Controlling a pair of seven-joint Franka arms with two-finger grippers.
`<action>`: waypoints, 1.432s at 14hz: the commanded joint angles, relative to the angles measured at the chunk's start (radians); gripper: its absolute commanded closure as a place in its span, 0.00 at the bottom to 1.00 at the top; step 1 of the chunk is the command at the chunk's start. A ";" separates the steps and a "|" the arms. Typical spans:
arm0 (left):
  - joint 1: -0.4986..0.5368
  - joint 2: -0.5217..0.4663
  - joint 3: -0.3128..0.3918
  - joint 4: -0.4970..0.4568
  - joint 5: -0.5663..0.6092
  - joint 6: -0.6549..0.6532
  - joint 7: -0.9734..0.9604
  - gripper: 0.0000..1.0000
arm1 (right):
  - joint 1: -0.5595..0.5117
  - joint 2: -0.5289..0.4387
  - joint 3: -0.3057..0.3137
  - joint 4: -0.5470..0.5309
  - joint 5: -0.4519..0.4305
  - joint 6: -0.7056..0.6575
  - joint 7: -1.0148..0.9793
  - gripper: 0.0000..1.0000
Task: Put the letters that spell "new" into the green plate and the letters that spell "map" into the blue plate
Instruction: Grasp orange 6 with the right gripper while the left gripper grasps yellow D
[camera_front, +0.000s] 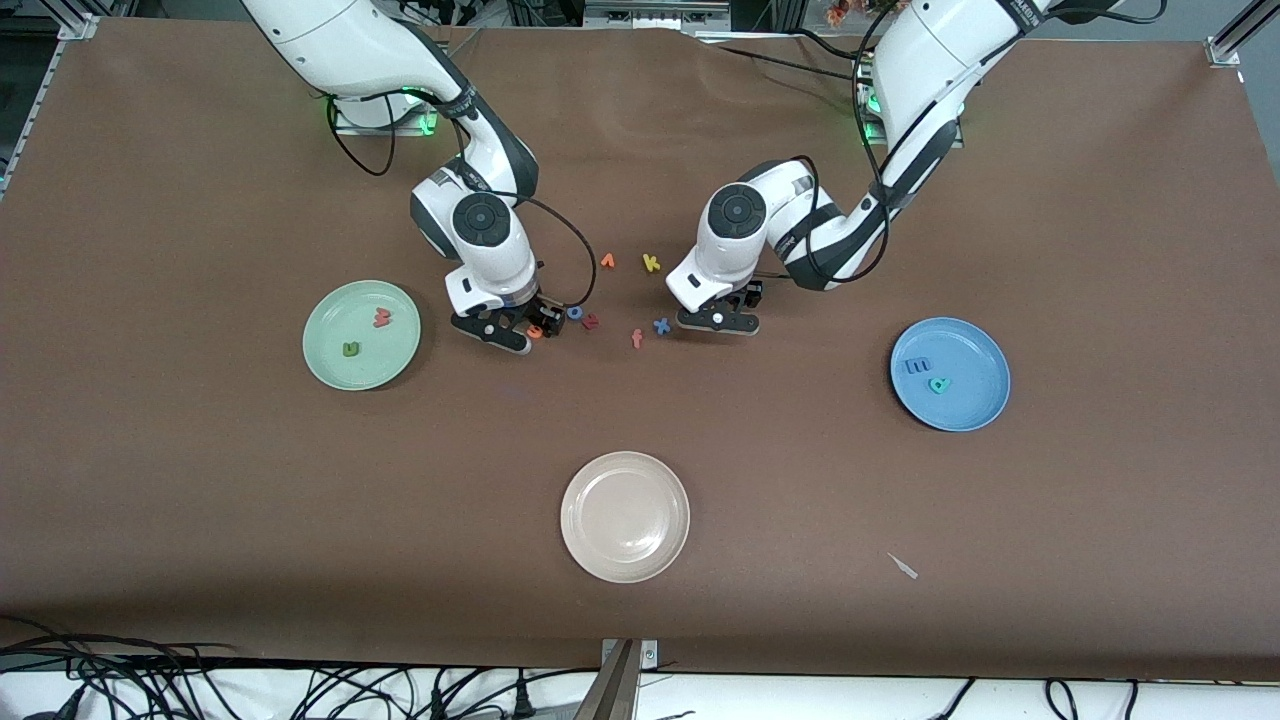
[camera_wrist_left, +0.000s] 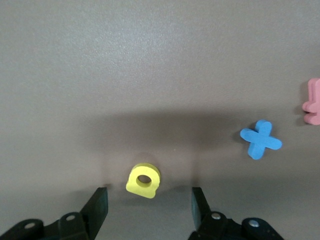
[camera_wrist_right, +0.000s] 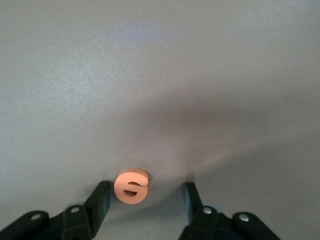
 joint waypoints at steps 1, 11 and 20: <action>-0.011 0.016 0.010 0.011 0.058 0.004 -0.024 0.32 | 0.002 0.025 -0.005 0.022 -0.027 0.010 0.013 0.40; 0.003 0.010 0.010 0.014 0.061 -0.006 -0.003 0.91 | -0.010 -0.018 -0.029 0.022 -0.035 -0.018 -0.045 0.84; 0.179 -0.001 0.003 0.256 -0.075 -0.507 0.571 0.95 | -0.021 -0.236 -0.238 -0.015 -0.015 -0.356 -0.567 0.84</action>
